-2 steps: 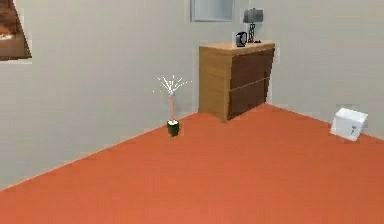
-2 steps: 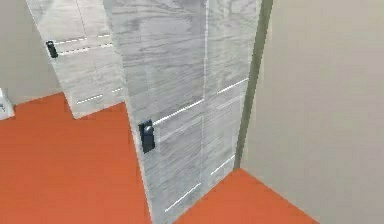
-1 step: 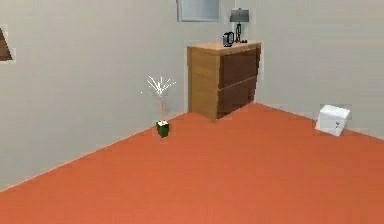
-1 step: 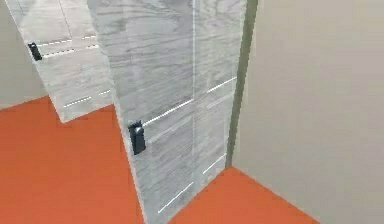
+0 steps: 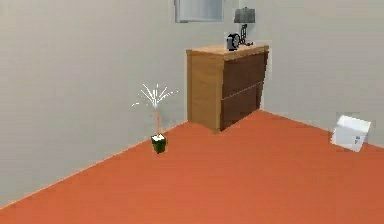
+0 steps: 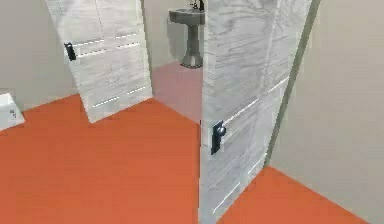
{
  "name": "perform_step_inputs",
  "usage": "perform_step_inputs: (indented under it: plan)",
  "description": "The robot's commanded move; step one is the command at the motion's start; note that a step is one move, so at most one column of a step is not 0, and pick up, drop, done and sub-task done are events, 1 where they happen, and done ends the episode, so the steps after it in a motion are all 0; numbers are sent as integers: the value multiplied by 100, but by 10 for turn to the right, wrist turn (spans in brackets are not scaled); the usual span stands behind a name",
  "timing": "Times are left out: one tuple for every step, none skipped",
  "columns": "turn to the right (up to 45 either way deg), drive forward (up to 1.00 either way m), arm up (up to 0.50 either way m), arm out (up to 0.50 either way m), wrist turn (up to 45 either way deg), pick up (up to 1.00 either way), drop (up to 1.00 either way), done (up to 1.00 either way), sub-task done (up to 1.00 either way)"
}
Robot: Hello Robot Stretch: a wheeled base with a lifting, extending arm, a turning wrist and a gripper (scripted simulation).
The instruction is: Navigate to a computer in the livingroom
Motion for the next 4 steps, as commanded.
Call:
perform_step_inputs:
  plan:
    - [450,0,0,0,0,0,0,0,0]
    - [90,0,0,0,0,0,0,0,0]
    - [0,100,0,0,0,0,0,0,0]
    - [30,0,0,0,0,0,0,0,0]
